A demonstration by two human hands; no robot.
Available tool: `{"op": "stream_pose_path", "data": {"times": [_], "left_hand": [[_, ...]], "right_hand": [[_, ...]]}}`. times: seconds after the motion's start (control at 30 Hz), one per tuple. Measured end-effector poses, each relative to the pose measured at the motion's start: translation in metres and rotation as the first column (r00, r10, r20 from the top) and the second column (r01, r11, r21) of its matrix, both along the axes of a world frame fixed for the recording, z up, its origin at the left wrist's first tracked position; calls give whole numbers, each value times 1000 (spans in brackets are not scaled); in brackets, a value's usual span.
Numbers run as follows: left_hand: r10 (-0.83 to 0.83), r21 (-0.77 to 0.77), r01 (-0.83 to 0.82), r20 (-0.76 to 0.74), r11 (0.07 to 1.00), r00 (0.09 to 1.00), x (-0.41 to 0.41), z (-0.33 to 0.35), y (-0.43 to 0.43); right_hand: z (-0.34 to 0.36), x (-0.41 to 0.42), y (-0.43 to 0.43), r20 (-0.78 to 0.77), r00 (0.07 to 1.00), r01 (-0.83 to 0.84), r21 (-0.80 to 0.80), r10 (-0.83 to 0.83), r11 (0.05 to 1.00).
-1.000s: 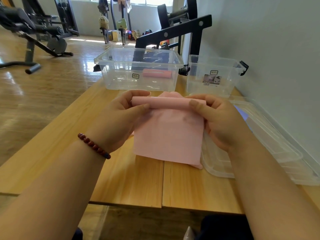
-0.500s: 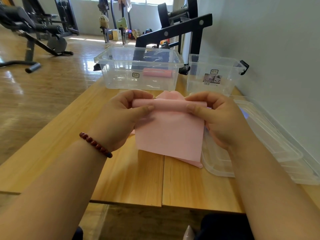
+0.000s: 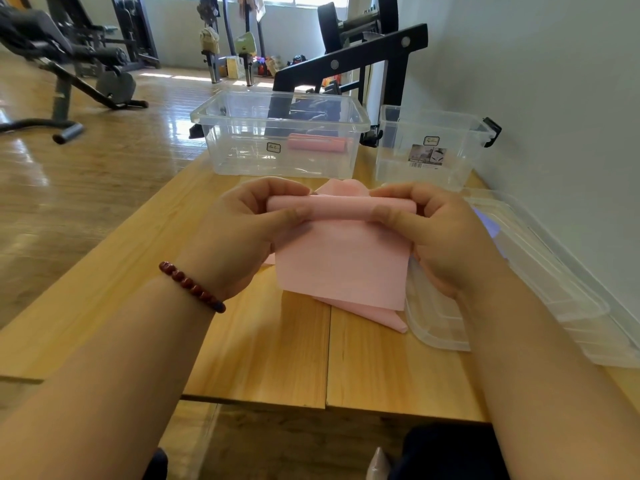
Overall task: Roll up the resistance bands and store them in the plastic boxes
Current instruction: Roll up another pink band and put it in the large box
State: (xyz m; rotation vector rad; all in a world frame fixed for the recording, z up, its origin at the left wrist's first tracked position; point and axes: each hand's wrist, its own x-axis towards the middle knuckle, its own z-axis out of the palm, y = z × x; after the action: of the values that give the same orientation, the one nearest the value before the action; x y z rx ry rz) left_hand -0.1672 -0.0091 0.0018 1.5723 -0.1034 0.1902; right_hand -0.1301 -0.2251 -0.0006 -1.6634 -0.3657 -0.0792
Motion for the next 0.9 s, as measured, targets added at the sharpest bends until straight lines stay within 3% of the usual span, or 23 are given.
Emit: {"op": "stream_pose_path", "data": {"times": [0.23, 0.47, 0.67, 0.9], "left_hand": [[-35, -36, 34, -42, 999, 999, -2, 1, 1], [13, -15, -13, 6, 1000, 1000, 1, -3, 3], [-55, -12, 55, -36, 998, 998, -2, -2, 1], [-7, 43, 6, 4, 999, 1000, -4, -1, 1]], "right_hand": [[1, -1, 3, 118, 993, 25, 40, -29, 999], [-2, 2, 2, -9, 1000, -29, -12, 29, 1000], [-2, 1, 2, 60, 998, 21, 42, -24, 999], [-1, 2, 2, 68, 998, 0, 50, -3, 999]]}}
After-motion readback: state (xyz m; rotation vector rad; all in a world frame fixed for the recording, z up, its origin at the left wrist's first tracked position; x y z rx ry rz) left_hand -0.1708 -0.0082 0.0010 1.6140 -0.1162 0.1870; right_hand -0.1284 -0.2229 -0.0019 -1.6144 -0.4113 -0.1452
